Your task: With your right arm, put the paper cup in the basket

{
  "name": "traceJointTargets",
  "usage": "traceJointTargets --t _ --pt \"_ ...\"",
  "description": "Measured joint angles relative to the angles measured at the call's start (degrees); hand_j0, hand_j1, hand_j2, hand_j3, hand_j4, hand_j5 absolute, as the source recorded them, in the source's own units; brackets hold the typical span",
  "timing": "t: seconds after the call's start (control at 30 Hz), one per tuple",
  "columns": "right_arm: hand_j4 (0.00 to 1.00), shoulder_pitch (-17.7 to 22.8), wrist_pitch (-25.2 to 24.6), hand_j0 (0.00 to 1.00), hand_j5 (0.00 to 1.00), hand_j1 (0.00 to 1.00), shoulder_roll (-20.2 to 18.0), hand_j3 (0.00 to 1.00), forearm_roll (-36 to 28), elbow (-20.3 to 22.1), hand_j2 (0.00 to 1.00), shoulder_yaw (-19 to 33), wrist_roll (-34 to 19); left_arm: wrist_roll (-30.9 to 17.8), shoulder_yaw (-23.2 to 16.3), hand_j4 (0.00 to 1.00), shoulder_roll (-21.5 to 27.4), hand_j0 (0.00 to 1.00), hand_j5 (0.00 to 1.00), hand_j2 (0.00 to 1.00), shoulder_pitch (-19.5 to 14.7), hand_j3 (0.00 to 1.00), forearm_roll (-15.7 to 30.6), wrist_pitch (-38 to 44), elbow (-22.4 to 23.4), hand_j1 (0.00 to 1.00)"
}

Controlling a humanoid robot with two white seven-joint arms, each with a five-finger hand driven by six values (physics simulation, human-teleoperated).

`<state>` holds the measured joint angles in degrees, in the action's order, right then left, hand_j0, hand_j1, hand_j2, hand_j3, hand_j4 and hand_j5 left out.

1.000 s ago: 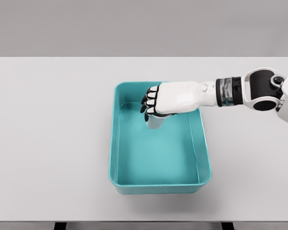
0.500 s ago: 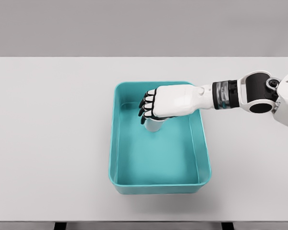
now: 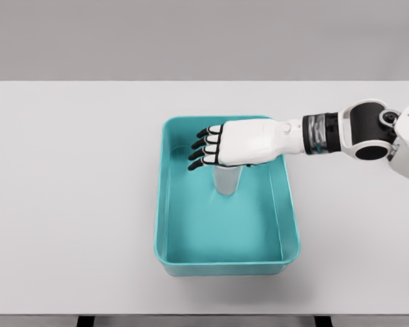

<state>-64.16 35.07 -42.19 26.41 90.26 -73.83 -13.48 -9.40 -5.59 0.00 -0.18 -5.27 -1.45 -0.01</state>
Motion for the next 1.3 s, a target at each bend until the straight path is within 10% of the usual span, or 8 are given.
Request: traceJointTargets --t 0.97,1.23,1.3 --pt "1.00 -1.6 0.0 1.00 1.00 1.00 -4.4 1.00 -0.5 0.0 1.00 0.4 0.5 0.0 0.0 1.00 0.0 1.00 1.00 1.00 0.0 1.00 0.0 0.0 0.0 1.00" --pt "1.00 -1.7 0.0 1.00 1.00 1.00 -17.0 1.00 -6.7 -0.3 1.00 1.7 0.8 0.0 0.0 1.00 0.0 1.00 1.00 1.00 -0.1 1.00 0.0 0.0 0.0 1.00" --pt "1.00 4.0 0.0 1.00 1.00 1.00 -22.4 1.00 -10.6 -0.3 1.00 2.1 0.8 0.0 0.0 1.00 0.0 1.00 1.00 1.00 -0.1 1.00 0.0 0.0 0.0 1.00"
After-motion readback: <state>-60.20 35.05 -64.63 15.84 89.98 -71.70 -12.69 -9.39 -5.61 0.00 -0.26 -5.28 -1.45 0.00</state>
